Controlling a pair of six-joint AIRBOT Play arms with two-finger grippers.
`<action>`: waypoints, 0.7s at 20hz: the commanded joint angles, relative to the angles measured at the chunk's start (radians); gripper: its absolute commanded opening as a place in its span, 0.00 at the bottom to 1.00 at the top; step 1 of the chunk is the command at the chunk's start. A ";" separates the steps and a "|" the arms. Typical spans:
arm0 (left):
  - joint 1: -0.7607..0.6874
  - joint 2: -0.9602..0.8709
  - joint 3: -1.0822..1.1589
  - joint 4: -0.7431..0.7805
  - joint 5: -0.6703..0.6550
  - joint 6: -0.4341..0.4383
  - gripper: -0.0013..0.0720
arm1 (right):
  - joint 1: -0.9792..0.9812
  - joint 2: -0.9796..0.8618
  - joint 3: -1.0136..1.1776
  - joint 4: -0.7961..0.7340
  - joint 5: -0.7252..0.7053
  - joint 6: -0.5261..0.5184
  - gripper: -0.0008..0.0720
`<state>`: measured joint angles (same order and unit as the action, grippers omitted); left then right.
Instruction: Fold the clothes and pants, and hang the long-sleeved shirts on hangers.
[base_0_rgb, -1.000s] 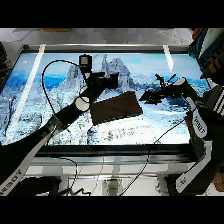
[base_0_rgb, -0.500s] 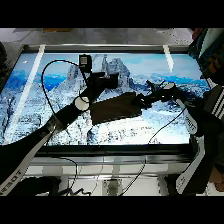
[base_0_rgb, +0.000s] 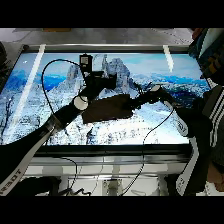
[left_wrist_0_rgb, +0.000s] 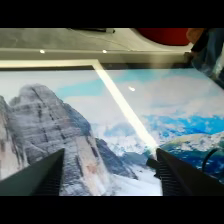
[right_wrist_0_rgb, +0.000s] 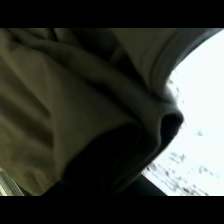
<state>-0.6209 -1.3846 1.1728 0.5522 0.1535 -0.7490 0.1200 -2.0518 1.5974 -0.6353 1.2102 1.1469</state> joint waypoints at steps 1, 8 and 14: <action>0.025 0.000 -0.005 0.000 0.000 0.194 0.40 | -0.002 0.013 0.073 0.094 0.040 -0.005 0.03; 0.046 0.000 -0.103 -0.001 0.000 0.652 0.29 | -0.127 0.160 0.227 0.103 0.096 0.043 0.03; 0.048 -0.003 -0.169 -0.004 -0.167 0.716 0.29 | -0.287 0.320 0.235 0.042 0.125 0.123 0.03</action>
<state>-0.5747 -1.3849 1.0279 0.5507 0.1085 -0.0898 -0.0948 -1.8050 1.8233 -0.5529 1.3266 1.2221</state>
